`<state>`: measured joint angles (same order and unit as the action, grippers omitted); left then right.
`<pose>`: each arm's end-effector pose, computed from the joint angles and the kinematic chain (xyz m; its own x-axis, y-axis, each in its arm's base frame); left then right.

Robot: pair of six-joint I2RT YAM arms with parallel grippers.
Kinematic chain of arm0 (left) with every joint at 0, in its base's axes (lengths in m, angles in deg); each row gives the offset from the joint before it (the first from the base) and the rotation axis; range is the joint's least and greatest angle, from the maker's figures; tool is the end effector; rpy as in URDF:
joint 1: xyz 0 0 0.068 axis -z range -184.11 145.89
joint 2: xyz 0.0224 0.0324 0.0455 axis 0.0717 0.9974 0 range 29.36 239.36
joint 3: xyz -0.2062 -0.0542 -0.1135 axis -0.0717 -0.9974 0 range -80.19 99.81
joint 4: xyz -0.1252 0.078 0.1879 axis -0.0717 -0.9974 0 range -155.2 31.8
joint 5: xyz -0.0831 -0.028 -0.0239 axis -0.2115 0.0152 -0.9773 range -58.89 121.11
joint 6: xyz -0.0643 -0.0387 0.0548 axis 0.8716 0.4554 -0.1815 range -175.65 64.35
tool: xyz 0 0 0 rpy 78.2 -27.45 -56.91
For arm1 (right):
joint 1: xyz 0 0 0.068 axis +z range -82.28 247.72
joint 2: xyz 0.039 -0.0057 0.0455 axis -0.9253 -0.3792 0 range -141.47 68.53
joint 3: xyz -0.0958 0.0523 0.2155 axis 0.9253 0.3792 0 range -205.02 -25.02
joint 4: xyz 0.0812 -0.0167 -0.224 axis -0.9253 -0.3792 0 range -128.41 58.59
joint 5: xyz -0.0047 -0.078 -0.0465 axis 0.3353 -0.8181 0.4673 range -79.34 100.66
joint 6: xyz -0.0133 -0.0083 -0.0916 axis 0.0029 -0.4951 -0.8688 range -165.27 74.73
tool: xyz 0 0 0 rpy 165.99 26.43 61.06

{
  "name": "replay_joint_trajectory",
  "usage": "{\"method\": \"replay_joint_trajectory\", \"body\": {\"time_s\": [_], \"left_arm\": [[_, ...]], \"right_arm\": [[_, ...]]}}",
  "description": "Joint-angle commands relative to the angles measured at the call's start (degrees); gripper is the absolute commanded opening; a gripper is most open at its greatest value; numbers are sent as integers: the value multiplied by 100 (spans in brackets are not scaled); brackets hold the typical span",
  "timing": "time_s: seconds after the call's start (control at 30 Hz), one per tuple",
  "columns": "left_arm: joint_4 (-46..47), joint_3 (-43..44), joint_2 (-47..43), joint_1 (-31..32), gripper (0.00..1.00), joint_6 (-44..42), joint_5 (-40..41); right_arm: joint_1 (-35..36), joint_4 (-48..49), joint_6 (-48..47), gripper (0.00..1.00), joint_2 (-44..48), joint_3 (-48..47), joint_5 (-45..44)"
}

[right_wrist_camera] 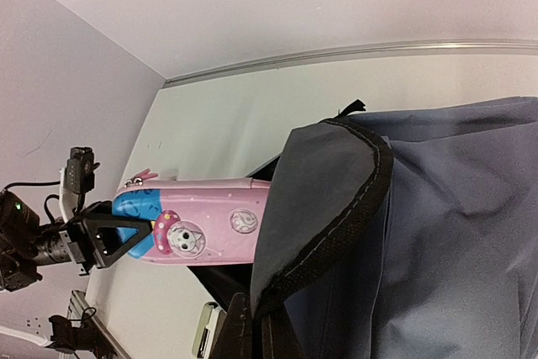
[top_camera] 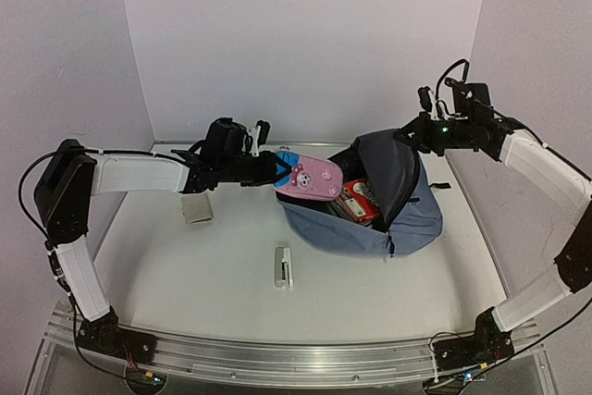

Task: Pack the student bag
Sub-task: Place the stationery in the student bag.

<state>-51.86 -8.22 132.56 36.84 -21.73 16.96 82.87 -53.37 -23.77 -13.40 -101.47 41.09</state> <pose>0.3140 -0.2995 0.2106 -0.7118 -0.0987 -0.6954 0.4891 0.6409 -0.5916 0.3197 0.1305 0.3141 -0.6555 0.1498 -0.7402 -0.4503 0.7093 0.5424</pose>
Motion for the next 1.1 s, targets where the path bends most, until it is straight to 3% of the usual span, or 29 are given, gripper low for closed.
{"method": "replay_joint_trajectory", "body": {"time_s": [0.0, 0.23, 0.47, 0.73, 0.97, 1.07], "left_arm": [[701, 588, 310, 27, 0, -665, -7], [714, 1170, 874, 36, 0, 795, 205], [1108, 1764, 1626, 40, 0, 2221, -438], [741, 2427, 2314, 361, 1, 2670, -196], [-252, 3145, 2792, 585, 18, 2267, 9], [-1082, 3339, 2689, 644, 36, 1715, 418]], "right_arm": [[-14, 352, -12, 0, 292, -358, 399], [-10, 396, 63, 0, 294, -142, 370], [-5, 432, 110, 0, 310, -42, 352], [-2, 558, 186, 0, 309, 100, 402], [11, 579, 215, 0, 384, 89, 433], [12, 579, 212, 0, 435, 128, 429]]}}
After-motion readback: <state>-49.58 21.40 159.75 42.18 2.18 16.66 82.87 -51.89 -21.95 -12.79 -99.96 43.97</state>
